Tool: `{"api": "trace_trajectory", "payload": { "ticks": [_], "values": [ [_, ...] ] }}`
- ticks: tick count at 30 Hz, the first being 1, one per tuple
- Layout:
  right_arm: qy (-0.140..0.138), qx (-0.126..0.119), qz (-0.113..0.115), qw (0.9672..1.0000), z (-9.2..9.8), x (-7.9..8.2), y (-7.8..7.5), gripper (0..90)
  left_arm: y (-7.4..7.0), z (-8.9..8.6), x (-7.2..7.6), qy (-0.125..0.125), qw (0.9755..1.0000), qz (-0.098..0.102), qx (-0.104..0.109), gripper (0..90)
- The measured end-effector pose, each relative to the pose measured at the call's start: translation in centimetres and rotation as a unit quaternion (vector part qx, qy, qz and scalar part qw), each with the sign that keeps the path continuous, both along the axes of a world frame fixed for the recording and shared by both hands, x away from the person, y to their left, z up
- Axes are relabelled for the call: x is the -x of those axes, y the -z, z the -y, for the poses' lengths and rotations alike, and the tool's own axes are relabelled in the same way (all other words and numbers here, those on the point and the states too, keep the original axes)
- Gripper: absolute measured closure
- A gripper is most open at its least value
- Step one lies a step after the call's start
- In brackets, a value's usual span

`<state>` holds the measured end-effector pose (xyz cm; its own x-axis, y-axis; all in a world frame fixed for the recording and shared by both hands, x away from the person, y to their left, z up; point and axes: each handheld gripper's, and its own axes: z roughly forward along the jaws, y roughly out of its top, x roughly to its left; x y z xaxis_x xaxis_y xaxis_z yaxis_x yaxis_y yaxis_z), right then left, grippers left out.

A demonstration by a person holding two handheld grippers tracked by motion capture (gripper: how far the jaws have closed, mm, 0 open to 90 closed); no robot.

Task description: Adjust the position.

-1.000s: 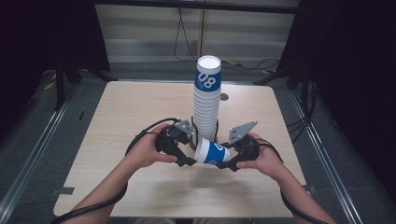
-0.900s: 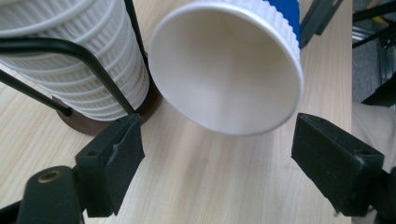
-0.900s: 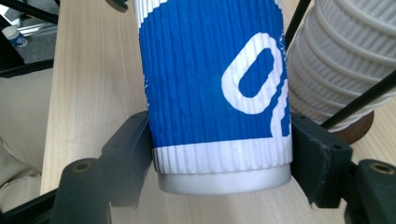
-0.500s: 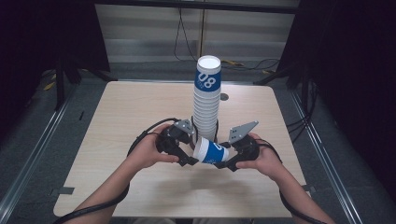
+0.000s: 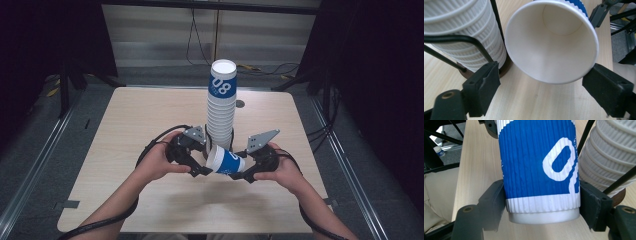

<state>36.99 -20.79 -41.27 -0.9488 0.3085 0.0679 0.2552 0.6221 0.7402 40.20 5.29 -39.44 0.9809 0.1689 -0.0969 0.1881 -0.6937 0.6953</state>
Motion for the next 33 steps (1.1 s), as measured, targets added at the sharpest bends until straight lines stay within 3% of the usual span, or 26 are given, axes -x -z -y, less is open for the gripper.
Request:
{"api": "trace_trajectory", "payload": {
  "ticks": [10,16,19,22,33],
  "values": [
    [-0.004,-0.003,0.001,1.0000,-0.2,0.0,-0.1,27.9,0.1,-0.1,-0.2,0.011,0.9999,0.002,0.007,9.4],
    [-0.011,-0.001,0.002,0.9999,-0.7,0.0,-0.1,28.0,0.0,0.3,0.0,0.026,0.9995,0.016,0.005,9.4],
    [-0.013,0.002,0.003,0.9999,-0.9,-0.1,-0.2,28.0,-0.1,0.5,0.0,0.032,0.9991,0.020,0.017,9.5],
    [-0.016,0.011,0.003,0.9998,-1.2,0.0,-0.2,28.0,-0.2,0.6,0.0,0.026,0.9991,0.012,0.032,9.7],
    [-0.017,0.005,0.007,0.9998,-1.2,-0.1,-0.3,28.0,0.1,0.7,0.1,0.030,0.9993,0.005,0.021,12.3]
  ]
}}
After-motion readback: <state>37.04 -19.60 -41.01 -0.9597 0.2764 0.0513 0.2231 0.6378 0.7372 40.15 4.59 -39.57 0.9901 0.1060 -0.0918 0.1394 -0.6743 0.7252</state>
